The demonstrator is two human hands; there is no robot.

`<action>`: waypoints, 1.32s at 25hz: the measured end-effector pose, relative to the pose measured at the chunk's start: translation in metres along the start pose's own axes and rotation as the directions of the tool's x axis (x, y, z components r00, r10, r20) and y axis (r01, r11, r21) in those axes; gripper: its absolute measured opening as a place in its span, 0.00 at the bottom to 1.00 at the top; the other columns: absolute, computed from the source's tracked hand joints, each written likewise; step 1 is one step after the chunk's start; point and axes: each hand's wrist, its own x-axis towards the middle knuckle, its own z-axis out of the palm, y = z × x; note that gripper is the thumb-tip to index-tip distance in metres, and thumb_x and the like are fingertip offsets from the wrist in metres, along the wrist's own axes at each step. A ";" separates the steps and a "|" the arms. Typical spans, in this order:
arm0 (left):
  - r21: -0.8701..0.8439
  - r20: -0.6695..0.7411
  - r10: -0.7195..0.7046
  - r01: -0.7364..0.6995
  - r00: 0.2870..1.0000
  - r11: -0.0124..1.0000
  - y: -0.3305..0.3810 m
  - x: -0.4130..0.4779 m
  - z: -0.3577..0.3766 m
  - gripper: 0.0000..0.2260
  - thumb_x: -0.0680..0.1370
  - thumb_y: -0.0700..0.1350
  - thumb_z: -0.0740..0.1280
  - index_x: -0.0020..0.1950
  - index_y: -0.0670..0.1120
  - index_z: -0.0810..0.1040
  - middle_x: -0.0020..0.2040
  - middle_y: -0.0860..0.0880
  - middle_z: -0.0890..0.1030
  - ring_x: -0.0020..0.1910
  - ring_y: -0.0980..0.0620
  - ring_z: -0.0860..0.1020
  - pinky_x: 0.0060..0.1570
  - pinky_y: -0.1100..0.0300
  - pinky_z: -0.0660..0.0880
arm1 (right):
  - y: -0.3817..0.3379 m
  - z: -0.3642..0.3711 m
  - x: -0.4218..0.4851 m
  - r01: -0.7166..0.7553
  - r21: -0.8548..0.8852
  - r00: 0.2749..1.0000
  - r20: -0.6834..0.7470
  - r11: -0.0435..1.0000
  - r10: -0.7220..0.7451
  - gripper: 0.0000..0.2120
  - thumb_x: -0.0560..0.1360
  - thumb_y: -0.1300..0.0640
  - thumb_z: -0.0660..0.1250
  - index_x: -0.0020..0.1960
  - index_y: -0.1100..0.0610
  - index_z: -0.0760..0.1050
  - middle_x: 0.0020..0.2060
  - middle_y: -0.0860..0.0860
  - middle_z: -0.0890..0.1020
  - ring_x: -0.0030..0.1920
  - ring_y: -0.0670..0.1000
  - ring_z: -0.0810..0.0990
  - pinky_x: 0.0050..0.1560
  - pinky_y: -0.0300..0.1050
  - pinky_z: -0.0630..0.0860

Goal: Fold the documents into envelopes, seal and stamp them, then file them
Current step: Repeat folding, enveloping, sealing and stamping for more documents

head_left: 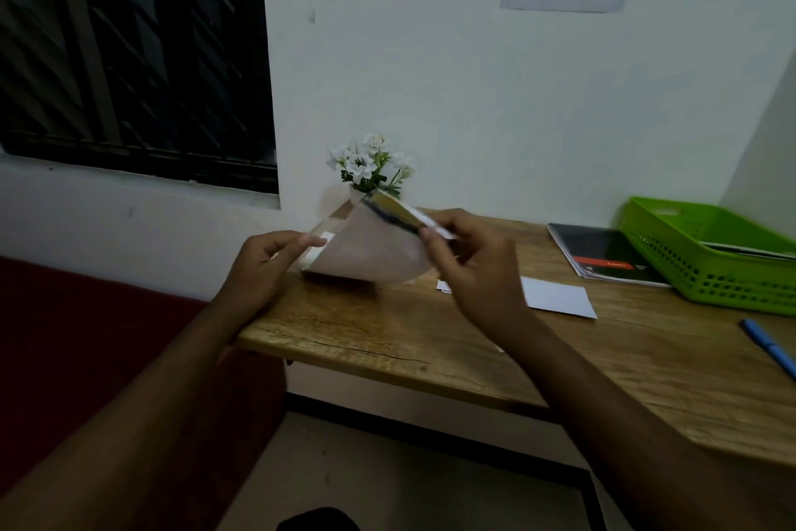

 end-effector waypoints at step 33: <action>0.588 0.490 0.390 -0.626 0.779 0.512 0.050 0.077 0.199 0.42 0.64 0.67 0.66 0.72 0.48 0.61 0.66 0.49 0.70 0.64 0.50 0.68 0.69 0.41 0.53 | 0.156 -0.110 0.010 -0.670 0.151 0.741 0.085 0.726 0.666 0.12 0.74 0.65 0.69 0.56 0.55 0.78 0.48 0.53 0.84 0.47 0.51 0.84 0.40 0.42 0.82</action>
